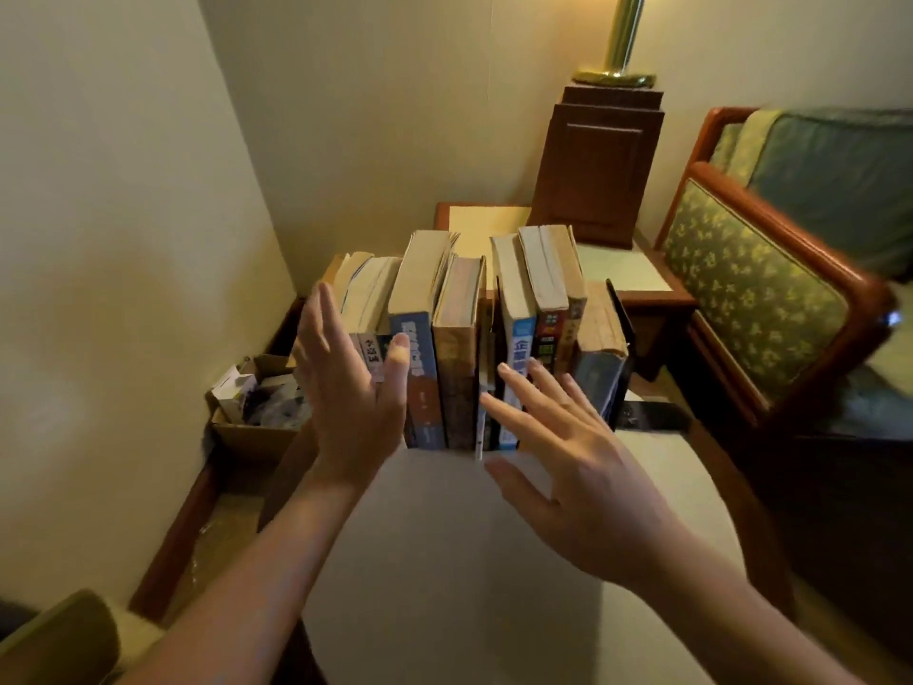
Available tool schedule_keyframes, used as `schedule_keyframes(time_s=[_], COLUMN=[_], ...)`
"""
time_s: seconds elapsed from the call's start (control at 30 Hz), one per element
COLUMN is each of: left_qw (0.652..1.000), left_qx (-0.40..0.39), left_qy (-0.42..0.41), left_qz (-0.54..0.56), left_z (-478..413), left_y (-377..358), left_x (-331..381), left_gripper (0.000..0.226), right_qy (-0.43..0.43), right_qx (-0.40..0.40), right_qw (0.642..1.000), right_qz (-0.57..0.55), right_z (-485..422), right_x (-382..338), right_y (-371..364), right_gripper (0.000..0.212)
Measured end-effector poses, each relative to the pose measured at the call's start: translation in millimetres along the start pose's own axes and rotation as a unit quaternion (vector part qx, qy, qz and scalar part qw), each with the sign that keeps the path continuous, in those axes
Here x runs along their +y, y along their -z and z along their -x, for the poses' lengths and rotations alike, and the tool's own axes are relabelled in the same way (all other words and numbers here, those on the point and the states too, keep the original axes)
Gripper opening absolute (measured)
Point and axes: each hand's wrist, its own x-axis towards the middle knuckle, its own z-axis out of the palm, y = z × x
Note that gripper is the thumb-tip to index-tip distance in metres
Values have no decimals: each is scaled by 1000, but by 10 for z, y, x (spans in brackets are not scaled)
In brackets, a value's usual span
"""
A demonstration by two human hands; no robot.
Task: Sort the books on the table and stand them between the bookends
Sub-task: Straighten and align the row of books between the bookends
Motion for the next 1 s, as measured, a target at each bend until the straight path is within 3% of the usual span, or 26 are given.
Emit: schedule_keyframes(time_s=[0.13,0.23,0.37,0.47,0.57,0.67,0.83,1.0], left_qw=[990,965,886,835,842,825,845,843], left_qx=[-87,-176,-346,-419,-478,-498,-487,-499], left_qy=[-51,-138,-237,-282,-208,-223,-197,-189], left_qz=[-100,-136,-198,-216,-136,-149,-102,-77], left_z=[-451,-772,-1154,-1365,-1432,-1377,-1329,-1304], left_y=[160,93,-226,-515,-702,-783,-784,-778], left_x=[215,423,748,892,885,803,827,886], left_gripper=[81,73,76,78,68,56,61,62], right_qy=[-88,-171,-277,-325,-366,-365,-399,-400], right_qx=[61,134,221,289,364,435,481,544], right_qw=[994,975,930,894,839,800,749,701], right_qz=[-22,-47,-96,-110,-173,-195,-221,-229], right_z=[288,292,146,-54,-320,-558,-884,-1114], right_x=[96,173,191,147,207,262,266,287], right_y=[-326,-568,-875,-1057,-1171,-1315,-1506,-1567], right_gripper=[61,62,66,72,77,78,78,79])
